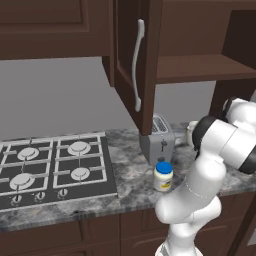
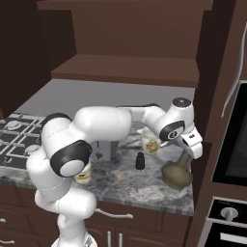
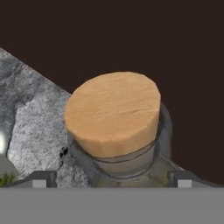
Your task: There are various items on the counter. Only move the condiments/shakers into the cabinet.
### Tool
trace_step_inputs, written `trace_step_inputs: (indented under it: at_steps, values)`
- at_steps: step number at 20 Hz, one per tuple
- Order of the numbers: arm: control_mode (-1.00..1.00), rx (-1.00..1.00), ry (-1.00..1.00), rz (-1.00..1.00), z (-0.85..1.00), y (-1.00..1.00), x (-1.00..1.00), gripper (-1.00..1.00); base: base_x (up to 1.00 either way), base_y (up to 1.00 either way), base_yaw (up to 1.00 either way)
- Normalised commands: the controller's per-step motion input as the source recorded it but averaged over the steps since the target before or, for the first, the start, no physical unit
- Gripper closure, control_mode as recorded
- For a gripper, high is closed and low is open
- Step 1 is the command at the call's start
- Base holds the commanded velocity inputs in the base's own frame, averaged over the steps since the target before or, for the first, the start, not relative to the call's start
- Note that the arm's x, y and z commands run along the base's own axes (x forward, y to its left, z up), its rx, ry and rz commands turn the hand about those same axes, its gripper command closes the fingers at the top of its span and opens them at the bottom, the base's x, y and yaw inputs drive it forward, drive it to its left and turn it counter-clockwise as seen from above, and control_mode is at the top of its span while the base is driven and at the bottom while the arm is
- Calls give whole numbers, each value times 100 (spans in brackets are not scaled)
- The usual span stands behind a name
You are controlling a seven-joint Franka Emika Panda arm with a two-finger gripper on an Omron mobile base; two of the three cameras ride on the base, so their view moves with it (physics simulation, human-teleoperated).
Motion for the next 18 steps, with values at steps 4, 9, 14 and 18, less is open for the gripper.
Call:
trace_step_inputs:
  at_steps: [4,9,14,18]
  values:
    - [-100,-23,-1,6,-54,-1,19,100,0,0,0]
    - [-100,-25,3,0,-27,17,-13,100,0,0,0]
    - [-100,-27,-29,5,9,68,-90,100,0,0,0]
    - [-100,-19,-49,14,86,67,-98,100,0,0,0]
